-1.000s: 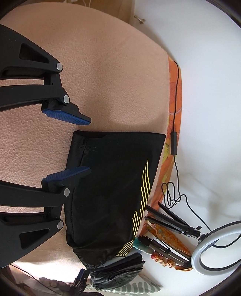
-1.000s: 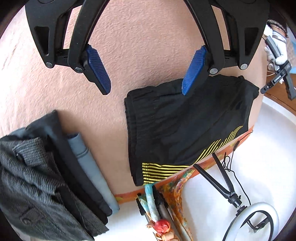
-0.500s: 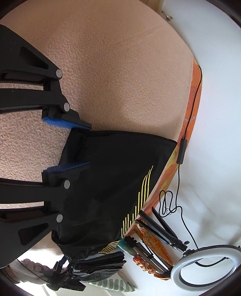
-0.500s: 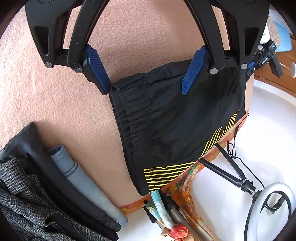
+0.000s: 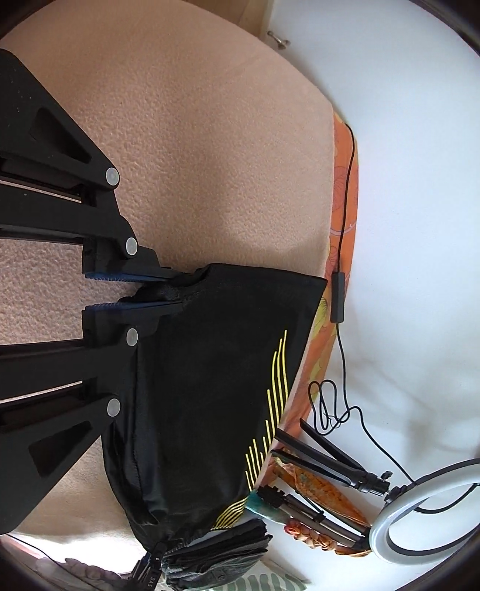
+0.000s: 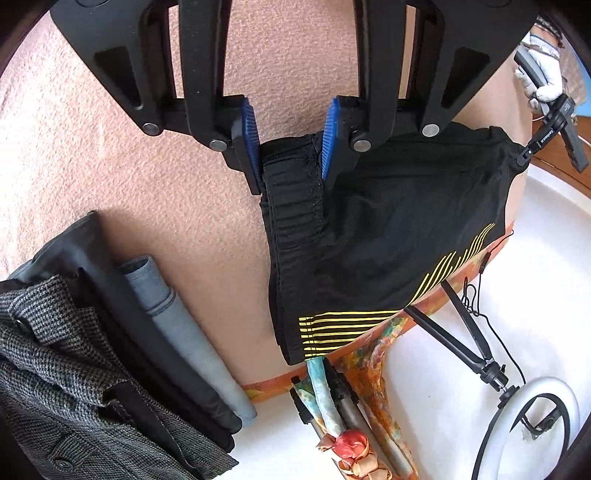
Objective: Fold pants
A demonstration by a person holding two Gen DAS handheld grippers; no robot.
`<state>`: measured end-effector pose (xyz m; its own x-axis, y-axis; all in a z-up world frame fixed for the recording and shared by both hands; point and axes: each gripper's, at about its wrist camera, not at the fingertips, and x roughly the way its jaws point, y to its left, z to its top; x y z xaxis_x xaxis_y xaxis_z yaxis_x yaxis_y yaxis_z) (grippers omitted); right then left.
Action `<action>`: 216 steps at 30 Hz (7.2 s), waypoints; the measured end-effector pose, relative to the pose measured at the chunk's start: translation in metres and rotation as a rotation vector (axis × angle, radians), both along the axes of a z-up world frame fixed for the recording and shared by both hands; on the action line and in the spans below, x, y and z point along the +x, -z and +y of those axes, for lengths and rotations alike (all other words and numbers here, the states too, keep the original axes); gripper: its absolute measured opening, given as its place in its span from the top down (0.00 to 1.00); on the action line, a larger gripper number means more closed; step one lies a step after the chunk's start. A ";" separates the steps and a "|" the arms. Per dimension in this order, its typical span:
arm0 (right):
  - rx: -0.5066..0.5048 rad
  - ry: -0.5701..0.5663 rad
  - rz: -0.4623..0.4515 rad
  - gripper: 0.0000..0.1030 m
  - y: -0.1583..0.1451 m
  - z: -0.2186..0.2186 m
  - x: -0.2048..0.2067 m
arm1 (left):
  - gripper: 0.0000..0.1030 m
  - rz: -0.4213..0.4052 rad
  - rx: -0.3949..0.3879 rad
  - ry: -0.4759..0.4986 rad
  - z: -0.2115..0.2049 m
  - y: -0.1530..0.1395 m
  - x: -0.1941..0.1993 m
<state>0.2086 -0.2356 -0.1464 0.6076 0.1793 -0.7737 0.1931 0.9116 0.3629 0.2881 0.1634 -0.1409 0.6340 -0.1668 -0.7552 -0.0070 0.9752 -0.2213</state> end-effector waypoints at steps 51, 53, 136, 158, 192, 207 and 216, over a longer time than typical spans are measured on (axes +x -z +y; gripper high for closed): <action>0.208 -0.005 0.058 0.69 0.012 -0.015 -0.006 | 0.75 -0.021 0.255 0.587 -0.183 -0.007 -0.037; 0.213 -0.015 0.066 0.66 0.011 -0.015 -0.006 | 0.70 -0.047 0.282 0.593 -0.186 -0.013 -0.043; 0.300 -0.214 -0.162 0.86 -0.122 0.080 0.091 | 0.87 -0.285 -0.308 0.636 -0.167 -0.109 -0.033; 0.021 -0.416 -0.053 0.86 -0.106 0.322 0.156 | 0.93 -0.215 -0.482 0.327 0.019 -0.043 -0.044; 0.076 -0.459 -0.125 0.38 -0.075 0.257 0.102 | 0.62 -0.164 -0.125 0.200 0.023 -0.024 -0.016; 0.184 -0.318 -0.032 0.38 -0.021 0.161 0.128 | 0.56 -0.032 -0.069 0.101 0.041 0.011 0.007; 0.163 -0.285 0.032 0.88 0.016 0.184 0.173 | 0.56 -0.034 -0.072 0.114 0.041 0.015 0.006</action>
